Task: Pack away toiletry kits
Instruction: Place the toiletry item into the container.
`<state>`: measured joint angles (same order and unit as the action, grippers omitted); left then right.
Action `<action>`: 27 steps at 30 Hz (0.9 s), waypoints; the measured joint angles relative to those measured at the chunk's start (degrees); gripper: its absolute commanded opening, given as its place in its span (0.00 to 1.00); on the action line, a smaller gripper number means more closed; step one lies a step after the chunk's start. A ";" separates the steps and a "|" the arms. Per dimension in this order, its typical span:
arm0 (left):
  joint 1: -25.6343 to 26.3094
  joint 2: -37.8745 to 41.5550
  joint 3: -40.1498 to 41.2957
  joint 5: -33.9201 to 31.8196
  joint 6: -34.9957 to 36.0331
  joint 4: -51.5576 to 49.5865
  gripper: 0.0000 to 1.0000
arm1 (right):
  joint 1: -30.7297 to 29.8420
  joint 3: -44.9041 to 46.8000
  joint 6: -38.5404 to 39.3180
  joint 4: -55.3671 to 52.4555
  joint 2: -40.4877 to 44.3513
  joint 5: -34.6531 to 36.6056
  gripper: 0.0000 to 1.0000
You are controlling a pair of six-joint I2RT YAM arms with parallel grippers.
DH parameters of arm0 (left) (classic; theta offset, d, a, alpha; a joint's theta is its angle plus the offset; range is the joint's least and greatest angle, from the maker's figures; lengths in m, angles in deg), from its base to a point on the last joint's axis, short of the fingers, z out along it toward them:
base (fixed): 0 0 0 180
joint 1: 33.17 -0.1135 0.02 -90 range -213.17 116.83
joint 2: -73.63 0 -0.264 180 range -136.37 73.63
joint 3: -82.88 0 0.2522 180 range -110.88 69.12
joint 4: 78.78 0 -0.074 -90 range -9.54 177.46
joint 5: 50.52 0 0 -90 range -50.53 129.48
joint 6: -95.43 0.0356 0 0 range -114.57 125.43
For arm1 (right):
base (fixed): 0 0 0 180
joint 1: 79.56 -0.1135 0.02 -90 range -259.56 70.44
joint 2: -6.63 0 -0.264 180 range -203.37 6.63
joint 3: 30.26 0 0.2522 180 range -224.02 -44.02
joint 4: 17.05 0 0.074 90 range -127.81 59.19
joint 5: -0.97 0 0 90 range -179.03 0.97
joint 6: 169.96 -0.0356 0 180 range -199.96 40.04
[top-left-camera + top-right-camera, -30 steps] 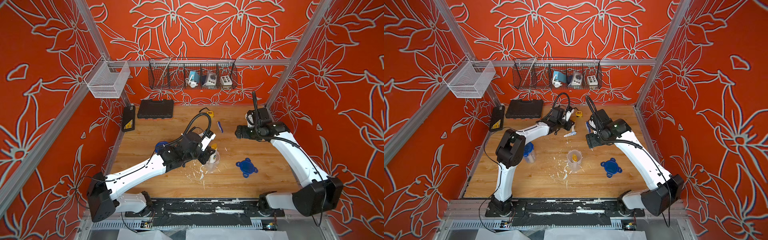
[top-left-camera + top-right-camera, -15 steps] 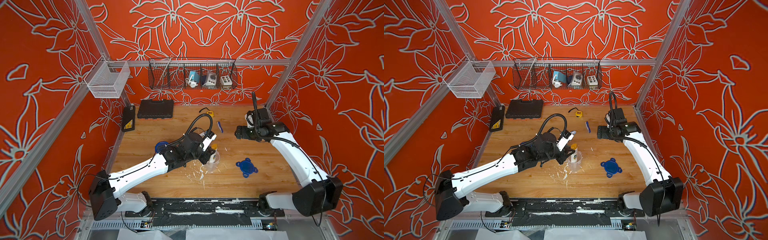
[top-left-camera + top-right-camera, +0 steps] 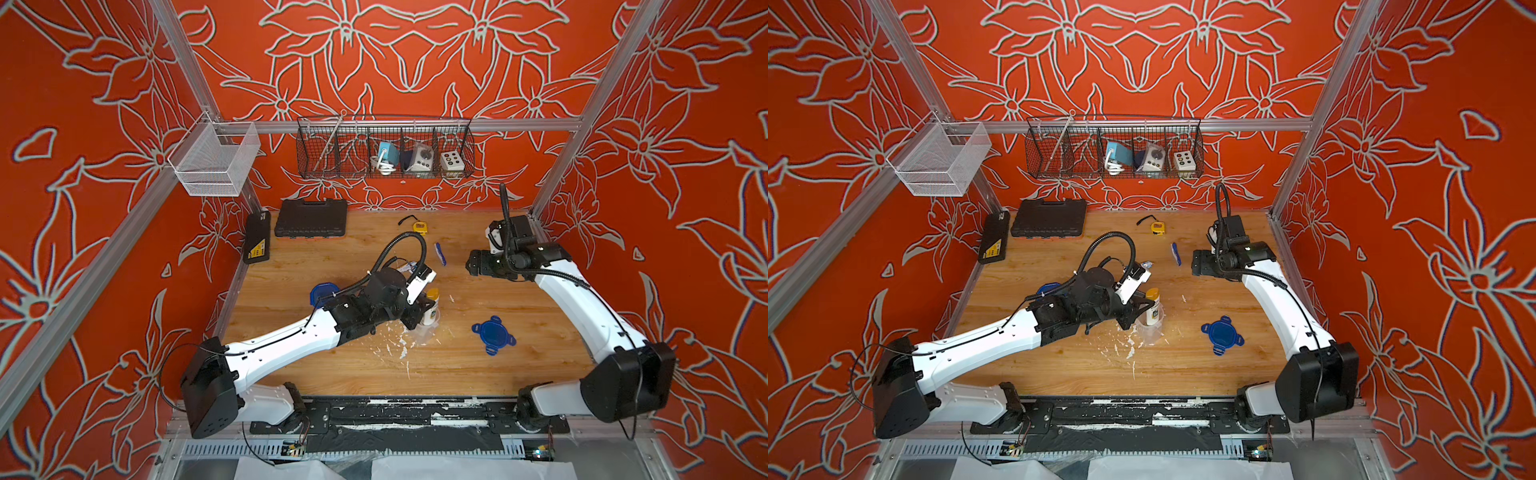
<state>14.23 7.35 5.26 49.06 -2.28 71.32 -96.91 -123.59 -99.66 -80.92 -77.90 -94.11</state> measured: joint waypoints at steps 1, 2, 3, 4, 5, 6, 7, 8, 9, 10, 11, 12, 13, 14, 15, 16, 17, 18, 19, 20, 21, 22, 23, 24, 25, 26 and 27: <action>0.50 -0.26 0.50 -0.11 -0.04 -0.09 0.00 | 0.31 0.00 0.00 0.13 0.07 0.02 0.90; 0.98 -0.70 0.87 -0.31 -0.07 -0.11 0.00 | 0.52 0.00 0.00 0.24 0.11 0.00 0.90; 1.42 -1.31 1.09 -0.46 -0.11 -0.11 0.00 | 0.61 0.02 0.00 0.31 0.28 -0.02 0.90; 1.81 -2.01 1.22 -0.52 -0.17 0.00 0.00 | 0.63 0.15 -0.02 0.46 0.48 -0.07 0.90; 2.16 -2.62 1.46 -0.57 -0.24 0.28 0.00 | 0.70 0.61 -0.07 0.79 1.07 -0.11 0.90; 2.54 -3.19 1.90 -0.72 -0.28 0.63 0.00 | 0.76 1.33 -0.13 1.03 1.86 -0.13 0.90; 2.75 -3.50 2.32 -0.74 -0.35 0.85 0.00 | 0.87 2.10 -0.15 1.07 2.73 -0.17 0.90; 2.99 -3.78 2.75 -0.83 -0.46 1.14 0.00 | 0.98 2.91 -0.17 1.05 3.72 -0.35 0.90; 3.23 -4.09 3.06 -0.94 -0.50 1.25 0.00 | 1.18 3.63 -0.17 1.01 4.68 -0.48 0.90; 3.32 -4.37 3.17 -0.96 -0.50 1.36 0.00 | 1.42 4.07 -0.20 0.90 5.42 -0.59 0.90; 3.48 -4.74 3.26 -1.05 -0.48 1.66 0.00 | 1.81 4.46 -0.20 0.90 6.16 -0.76 0.90; 3.58 -5.07 3.26 -1.25 -0.46 1.95 0.00 | 2.21 4.74 -0.20 0.87 6.75 -0.98 0.90; 3.63 -5.31 3.26 -1.49 -0.46 2.16 0.00 | 2.54 4.87 -0.20 0.87 7.10 -1.07 0.90; 3.67 -5.62 3.26 -1.77 -0.42 2.38 0.00 | 2.84 4.94 -0.20 0.87 7.39 -1.16 0.90; 3.69 -5.84 3.28 -1.97 -0.37 2.56 0.00 | 2.97 4.98 -0.20 0.90 7.56 -1.18 0.90; 3.67 -6.03 3.30 -2.10 -0.22 2.71 0.00 | 3.13 5.05 -0.20 0.90 7.67 -1.22 0.90; 3.67 -6.27 3.34 -2.32 -0.02 2.93 0.00 | 3.21 5.16 -0.20 0.90 7.72 -1.27 0.90; 3.69 -6.47 3.39 -2.47 0.15 3.06 0.00 | 3.23 5.25 -0.20 0.90 7.74 -1.31 0.90; 3.69 -6.67 3.43 -2.56 0.26 3.19 0.00 | 3.32 5.31 -0.20 0.92 7.74 -1.42 0.90; 3.69 -6.91 3.50 -2.80 0.46 3.39 0.00 | 3.34 5.42 -0.22 0.94 7.74 -1.51 0.90; 3.69 -7.13 3.56 -2.95 0.66 3.52 0.00 | 3.34 5.53 -0.26 0.92 7.74 -1.66 0.90; 3.69 -7.32 3.61 -3.08 0.81 3.54 0.00 | 3.34 5.55 -0.31 0.92 7.74 -1.73 0.90; 3.69 -7.58 3.67 -3.19 1.01 3.65 0.00 | 3.37 5.60 -0.37 0.94 7.74 -1.84 0.90; 3.69 -7.82 3.69 -3.23 1.11 3.82 0.00 | 3.37 5.62 -0.37 0.92 7.76 -1.97 0.90; 3.72 -8.02 3.89 -3.30 1.29 4.22 0.00 | 3.37 5.62 -0.39 0.92 7.78 -2.05 0.90; 3.72 -8.17 4.11 -3.30 1.38 4.59 0.00 | 3.41 5.62 -0.37 0.94 7.80 -2.12 0.90; 3.72 -8.31 4.44 -3.28 1.49 5.03 0.00 | 3.43 5.62 -0.37 0.94 7.85 -2.27 0.90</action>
<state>17.95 -0.95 9.70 45.78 -0.79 76.34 -93.48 -117.98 -100.03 -79.98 -70.05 -96.39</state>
